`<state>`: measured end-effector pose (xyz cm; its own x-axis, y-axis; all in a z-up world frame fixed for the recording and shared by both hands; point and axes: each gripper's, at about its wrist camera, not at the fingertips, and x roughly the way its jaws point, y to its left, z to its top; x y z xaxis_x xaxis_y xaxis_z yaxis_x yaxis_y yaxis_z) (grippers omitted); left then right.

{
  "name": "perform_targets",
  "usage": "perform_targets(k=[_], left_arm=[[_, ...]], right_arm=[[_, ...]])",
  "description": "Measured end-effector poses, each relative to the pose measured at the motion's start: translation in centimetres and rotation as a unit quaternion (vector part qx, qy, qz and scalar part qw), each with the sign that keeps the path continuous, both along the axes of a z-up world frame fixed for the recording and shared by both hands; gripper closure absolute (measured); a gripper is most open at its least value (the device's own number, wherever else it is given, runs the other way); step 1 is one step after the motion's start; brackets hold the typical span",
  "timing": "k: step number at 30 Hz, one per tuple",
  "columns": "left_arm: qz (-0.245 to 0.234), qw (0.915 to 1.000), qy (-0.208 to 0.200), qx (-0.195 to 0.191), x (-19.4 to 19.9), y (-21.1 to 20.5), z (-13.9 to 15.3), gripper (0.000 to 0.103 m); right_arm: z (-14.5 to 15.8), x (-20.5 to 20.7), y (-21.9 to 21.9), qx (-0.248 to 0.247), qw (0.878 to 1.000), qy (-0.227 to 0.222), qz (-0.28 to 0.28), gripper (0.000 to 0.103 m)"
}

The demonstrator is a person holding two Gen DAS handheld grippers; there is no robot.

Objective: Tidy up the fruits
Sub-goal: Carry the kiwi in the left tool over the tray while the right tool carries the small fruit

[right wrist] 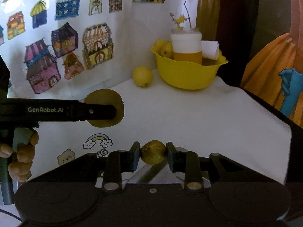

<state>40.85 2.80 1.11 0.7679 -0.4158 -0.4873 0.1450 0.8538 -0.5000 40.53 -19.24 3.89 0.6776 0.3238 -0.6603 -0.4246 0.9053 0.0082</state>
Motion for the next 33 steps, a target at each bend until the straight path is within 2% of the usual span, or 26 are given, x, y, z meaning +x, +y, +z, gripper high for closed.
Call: perform_targets(k=[17,24,33], left_arm=[[-0.023,0.9995,-0.018,-0.015,-5.4,-3.8,2.1,0.043],[-0.04,0.9988,-0.017,-0.02,-7.2,-5.4,2.2,0.043],[-0.066,0.9977,-0.018,-0.007,-8.7,-7.7,2.5,0.043]], right_arm=[[1.7,-7.5,-4.4,0.008,1.0,-0.022,-0.003,0.071],[1.2,-10.1,-6.5,0.011,1.0,-0.017,-0.012,0.071],[0.0,-13.4,-9.2,0.019,0.999,-0.01,-0.026,0.071]])
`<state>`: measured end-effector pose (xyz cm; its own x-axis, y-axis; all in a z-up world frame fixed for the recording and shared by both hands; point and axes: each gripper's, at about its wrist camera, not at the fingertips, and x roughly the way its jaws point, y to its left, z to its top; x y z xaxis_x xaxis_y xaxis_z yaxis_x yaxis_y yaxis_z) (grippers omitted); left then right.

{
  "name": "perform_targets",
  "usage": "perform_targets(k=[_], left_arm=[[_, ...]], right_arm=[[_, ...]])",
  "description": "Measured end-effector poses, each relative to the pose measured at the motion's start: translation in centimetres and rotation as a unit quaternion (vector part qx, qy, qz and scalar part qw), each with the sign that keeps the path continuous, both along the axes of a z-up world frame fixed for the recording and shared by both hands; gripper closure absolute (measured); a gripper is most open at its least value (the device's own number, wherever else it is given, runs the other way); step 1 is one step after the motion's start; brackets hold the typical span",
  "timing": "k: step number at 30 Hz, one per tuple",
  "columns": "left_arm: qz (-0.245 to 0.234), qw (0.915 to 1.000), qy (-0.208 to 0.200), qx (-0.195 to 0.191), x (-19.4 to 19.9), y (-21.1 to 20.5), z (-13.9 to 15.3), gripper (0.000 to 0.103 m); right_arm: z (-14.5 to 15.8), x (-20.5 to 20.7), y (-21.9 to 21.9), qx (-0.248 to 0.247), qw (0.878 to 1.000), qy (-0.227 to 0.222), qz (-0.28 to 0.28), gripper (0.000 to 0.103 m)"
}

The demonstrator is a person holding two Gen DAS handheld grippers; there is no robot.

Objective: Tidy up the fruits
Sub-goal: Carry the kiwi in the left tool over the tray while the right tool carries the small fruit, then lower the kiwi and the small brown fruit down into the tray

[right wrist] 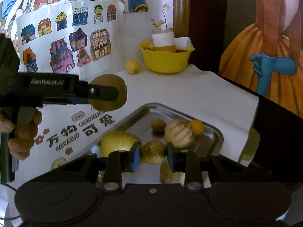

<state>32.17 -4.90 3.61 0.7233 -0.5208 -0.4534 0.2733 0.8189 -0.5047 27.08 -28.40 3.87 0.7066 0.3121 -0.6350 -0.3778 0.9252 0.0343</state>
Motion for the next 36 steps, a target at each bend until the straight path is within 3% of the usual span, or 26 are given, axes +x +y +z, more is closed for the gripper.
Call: perform_targets(k=[21,36], left_arm=[[-0.119,0.9918,-0.014,0.046,-4.7,-6.1,-2.0,0.043],[-0.127,0.9881,0.0,0.087,-6.1,-6.8,-2.7,0.043]], right_arm=[[-2.8,-6.4,-2.4,-0.007,1.0,0.002,0.003,0.071],[-3.8,-8.2,-2.4,-0.014,1.0,-0.005,0.014,0.071]])
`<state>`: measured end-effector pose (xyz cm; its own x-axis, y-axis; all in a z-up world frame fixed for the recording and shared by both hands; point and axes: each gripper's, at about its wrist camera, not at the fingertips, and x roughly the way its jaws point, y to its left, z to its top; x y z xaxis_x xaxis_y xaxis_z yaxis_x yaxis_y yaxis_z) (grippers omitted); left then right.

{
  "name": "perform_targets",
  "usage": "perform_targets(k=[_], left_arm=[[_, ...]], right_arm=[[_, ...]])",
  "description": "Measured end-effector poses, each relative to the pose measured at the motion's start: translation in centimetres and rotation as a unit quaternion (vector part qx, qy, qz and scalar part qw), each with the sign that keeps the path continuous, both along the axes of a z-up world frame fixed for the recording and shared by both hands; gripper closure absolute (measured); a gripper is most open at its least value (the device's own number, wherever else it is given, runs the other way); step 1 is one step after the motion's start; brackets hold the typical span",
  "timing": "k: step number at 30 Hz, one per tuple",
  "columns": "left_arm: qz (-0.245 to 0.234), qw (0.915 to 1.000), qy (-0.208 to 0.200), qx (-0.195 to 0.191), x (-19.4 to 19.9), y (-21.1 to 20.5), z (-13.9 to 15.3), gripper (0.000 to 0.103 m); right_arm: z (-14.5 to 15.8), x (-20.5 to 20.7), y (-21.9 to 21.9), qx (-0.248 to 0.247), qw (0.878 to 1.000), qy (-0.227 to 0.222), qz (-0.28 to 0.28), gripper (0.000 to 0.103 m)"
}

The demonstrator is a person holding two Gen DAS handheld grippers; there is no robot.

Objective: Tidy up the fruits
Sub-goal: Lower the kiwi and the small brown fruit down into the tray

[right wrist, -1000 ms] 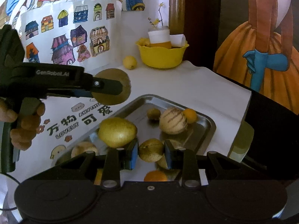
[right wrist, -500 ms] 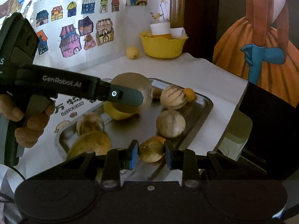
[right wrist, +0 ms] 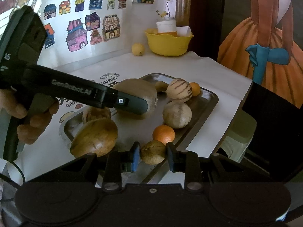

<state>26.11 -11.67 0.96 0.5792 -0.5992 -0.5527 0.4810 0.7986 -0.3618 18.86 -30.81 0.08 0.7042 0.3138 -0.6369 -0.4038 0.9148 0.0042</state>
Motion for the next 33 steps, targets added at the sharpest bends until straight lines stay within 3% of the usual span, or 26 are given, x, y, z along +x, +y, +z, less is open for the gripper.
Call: perform_targets(k=[8,33], left_arm=[[0.005,0.999,0.002,0.044,-0.2,-0.7,-0.1,0.043],[0.031,0.9951,0.025,0.091,0.4,-1.6,-0.1,0.043]], right_arm=[[-0.3,-0.5,0.2,-0.007,1.0,-0.006,0.003,0.071],[-1.1,-0.4,0.7,-0.016,1.0,-0.012,0.005,0.071]])
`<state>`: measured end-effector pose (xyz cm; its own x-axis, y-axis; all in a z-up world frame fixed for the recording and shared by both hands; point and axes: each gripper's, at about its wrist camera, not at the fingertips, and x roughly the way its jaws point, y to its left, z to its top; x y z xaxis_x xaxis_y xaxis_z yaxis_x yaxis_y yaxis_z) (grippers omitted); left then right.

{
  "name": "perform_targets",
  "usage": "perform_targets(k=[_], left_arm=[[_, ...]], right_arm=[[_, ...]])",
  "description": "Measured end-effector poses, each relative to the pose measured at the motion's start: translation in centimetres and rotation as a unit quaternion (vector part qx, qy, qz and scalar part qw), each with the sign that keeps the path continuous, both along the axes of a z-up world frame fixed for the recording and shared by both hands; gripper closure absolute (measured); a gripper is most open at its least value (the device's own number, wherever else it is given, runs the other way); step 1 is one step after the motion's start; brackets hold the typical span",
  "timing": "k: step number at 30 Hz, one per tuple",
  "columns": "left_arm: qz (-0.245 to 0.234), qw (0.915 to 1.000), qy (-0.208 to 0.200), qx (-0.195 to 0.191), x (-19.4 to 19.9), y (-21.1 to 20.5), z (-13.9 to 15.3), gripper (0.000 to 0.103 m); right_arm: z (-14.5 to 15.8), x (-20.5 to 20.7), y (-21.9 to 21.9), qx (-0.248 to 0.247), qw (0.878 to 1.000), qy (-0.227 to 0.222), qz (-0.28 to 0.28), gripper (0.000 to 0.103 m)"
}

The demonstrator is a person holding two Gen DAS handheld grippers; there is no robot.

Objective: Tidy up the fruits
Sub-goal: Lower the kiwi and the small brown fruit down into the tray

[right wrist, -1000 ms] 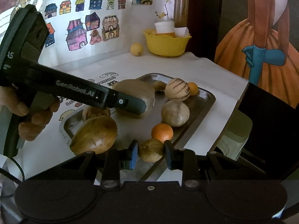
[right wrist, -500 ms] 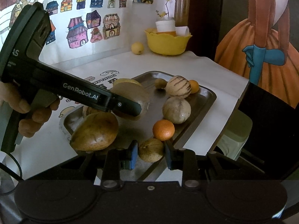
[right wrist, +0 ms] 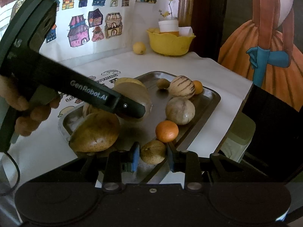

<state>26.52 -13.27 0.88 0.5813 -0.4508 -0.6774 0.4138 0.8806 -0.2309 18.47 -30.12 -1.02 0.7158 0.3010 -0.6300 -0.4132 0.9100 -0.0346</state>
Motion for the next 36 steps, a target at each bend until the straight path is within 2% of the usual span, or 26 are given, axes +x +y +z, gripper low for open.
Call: perform_targets(k=[7,15,22,30,36], left_arm=[[-0.001,0.9997,-0.001,0.025,0.2,-0.5,0.0,0.043],[-0.009,0.9979,-0.007,0.063,0.2,-1.5,-0.2,0.042],[-0.013,0.9966,-0.009,0.081,0.1,-2.1,-0.3,0.042],[-0.016,0.9939,-0.012,0.108,0.2,-2.5,-0.4,0.042],[-0.013,0.9937,-0.009,0.111,0.5,-2.5,-0.4,0.042]], right_arm=[[-0.9,-1.0,1.3,-0.034,0.999,-0.022,0.019,0.071],[-1.3,-1.5,1.5,-0.039,0.999,-0.031,0.02,0.071],[-1.6,-1.9,1.8,-0.051,0.997,-0.042,0.027,0.071],[-2.0,-2.4,2.7,-0.087,0.994,-0.052,0.046,0.072],[-2.0,-2.4,2.9,-0.093,0.993,-0.049,0.049,0.071]])
